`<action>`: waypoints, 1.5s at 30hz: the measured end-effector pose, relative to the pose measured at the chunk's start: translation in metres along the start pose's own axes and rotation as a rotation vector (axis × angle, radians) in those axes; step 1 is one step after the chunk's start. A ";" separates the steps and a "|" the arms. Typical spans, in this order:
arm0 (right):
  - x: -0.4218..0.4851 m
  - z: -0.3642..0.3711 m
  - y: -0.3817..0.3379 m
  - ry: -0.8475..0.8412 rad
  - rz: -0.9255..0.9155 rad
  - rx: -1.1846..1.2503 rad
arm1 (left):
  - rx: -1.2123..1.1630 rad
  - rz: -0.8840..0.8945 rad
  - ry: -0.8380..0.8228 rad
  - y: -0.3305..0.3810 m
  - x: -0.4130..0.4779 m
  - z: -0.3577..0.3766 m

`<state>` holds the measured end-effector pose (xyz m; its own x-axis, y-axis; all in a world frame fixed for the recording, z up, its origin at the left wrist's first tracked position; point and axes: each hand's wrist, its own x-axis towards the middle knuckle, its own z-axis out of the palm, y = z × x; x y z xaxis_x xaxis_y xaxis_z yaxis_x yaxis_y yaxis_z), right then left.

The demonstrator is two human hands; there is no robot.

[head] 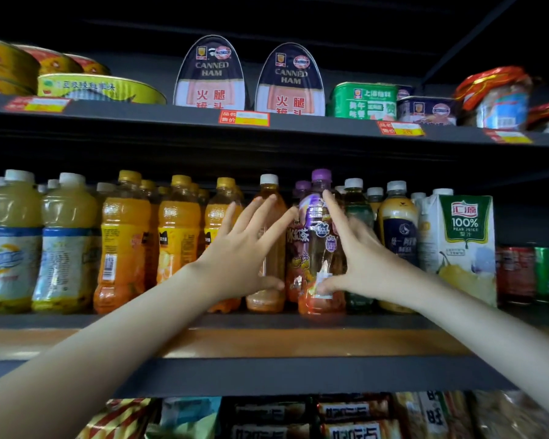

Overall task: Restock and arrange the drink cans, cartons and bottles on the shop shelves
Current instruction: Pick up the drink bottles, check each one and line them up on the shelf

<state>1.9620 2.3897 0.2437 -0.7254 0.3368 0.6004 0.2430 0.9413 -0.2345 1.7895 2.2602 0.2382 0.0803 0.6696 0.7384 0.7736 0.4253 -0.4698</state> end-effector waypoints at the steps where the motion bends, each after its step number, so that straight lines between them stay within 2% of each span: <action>1: -0.001 0.001 0.000 -0.020 0.007 -0.018 | 0.069 -0.016 -0.010 -0.001 -0.001 0.003; 5: 0.004 0.006 -0.001 -0.027 0.046 -0.038 | 0.176 -0.049 -0.186 -0.005 -0.002 0.015; 11: 0.014 0.020 -0.007 -0.008 0.075 -0.046 | 0.212 -0.080 -0.244 -0.002 0.000 0.015; 18: 0.016 0.018 -0.010 0.111 0.005 -0.340 | 0.247 -0.071 -0.236 -0.001 0.000 0.015; 31: 0.028 0.026 -0.013 0.075 0.074 -0.305 | 0.238 -0.052 -0.290 -0.010 -0.002 0.011; 37: 0.034 0.035 -0.051 0.217 -0.201 -0.319 | 0.291 -0.140 -0.274 -0.035 -0.017 0.008; 39: 0.044 0.044 -0.062 0.180 -0.163 -0.312 | 0.248 -0.169 -0.233 -0.043 -0.022 0.011; 41: 0.055 0.052 -0.068 0.170 -0.103 -0.322 | 0.237 -0.152 -0.095 -0.048 -0.027 0.014; 43: 0.063 0.058 -0.070 0.193 -0.056 -0.343 | 0.236 -0.163 -0.120 -0.052 -0.033 0.012; 45: 0.069 0.063 -0.072 0.209 -0.022 -0.359 | 0.257 -0.196 -0.226 -0.056 -0.037 0.009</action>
<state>1.8542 2.3431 0.2541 -0.5955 0.2794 0.7532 0.4647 0.8846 0.0393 1.7374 2.2171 0.2323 -0.2161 0.6659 0.7141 0.5755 0.6777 -0.4578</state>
